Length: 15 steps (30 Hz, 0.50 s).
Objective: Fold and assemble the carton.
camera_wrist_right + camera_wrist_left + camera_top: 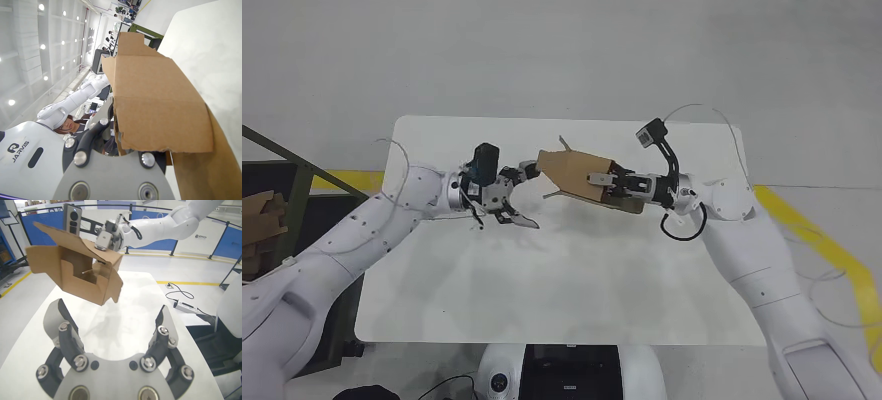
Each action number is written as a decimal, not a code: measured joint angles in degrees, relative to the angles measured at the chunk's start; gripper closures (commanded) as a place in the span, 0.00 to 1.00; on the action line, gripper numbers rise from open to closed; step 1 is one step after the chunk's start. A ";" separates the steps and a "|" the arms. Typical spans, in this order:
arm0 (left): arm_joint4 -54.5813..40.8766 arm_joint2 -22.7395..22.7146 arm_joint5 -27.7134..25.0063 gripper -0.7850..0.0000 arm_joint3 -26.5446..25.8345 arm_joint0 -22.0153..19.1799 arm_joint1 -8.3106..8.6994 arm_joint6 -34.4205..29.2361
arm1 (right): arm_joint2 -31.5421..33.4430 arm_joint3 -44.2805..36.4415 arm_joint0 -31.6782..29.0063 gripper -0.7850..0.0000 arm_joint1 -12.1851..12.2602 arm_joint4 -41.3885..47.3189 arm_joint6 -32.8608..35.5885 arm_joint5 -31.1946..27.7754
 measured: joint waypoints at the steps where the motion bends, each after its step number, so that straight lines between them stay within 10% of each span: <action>1: -0.77 -0.35 0.01 0.00 0.29 0.04 -0.16 -0.38 | -0.19 -0.05 -0.04 1.00 -0.05 -0.03 -0.12 0.06; 15: -8.89 -4.49 -1.37 0.00 3.26 0.56 -2.51 -8.40 | -1.83 0.32 0.48 1.00 -0.59 0.38 0.74 0.55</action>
